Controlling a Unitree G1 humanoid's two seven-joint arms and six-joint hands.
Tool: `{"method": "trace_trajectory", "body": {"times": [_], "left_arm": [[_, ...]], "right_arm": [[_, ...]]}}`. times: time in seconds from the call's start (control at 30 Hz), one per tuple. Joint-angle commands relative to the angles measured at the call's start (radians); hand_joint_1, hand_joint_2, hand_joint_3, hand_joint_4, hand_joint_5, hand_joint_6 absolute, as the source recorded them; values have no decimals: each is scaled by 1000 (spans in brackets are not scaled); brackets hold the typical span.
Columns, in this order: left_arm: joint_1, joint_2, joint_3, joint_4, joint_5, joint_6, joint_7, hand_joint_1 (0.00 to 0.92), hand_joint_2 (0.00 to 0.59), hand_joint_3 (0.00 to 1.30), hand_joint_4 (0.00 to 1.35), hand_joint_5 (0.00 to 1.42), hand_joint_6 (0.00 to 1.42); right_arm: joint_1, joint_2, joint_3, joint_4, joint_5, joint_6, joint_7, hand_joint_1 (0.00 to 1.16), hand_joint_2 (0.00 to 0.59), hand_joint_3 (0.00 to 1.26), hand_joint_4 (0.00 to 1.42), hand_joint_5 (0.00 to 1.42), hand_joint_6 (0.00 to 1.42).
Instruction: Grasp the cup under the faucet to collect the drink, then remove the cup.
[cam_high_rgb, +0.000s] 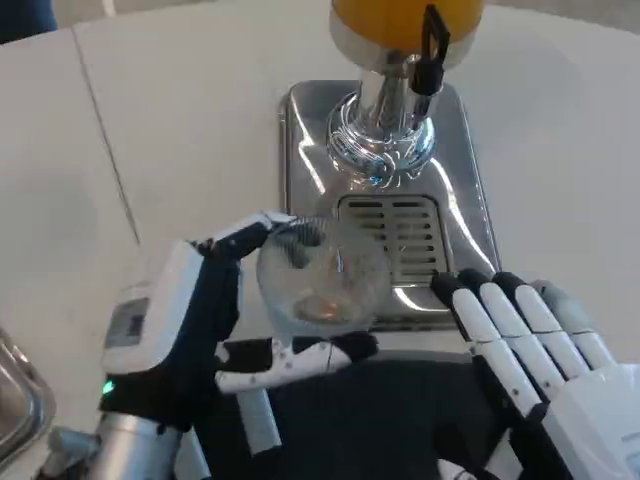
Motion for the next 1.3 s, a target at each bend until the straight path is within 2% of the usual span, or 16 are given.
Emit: {"method": "trace_trajectory", "body": {"times": [0.03,0.37,0.53,0.7,0.97,1.3], "left_arm": [[-93,-17,-43,100,21,14,59,778,0,1127,1238,1417,1424],[-304,-33,-119,269,50,69,120,778,0,1127,1238,1417,1424],[-372,-39,-165,338,61,86,141,778,0,1127,1238,1417,1424],[-416,-44,-226,402,86,86,160,778,0,1127,1238,1417,1424],[-536,-42,-247,570,84,95,206,778,0,1127,1238,1417,1424],[-679,-40,-255,760,75,96,289,778,0,1127,1238,1417,1424]], "right_arm": [[11,1,-10,-14,13,8,19,157,586,0,0,0,0],[-14,30,36,-12,-12,22,47,163,586,0,0,0,0],[-33,50,71,-14,-25,34,72,173,586,0,0,0,0],[-36,58,83,-48,-20,39,87,181,586,0,0,0,0],[-18,56,80,-46,-18,38,82,193,586,0,0,0,0],[-44,67,102,-37,-31,58,99,203,586,0,0,0,0]]}}
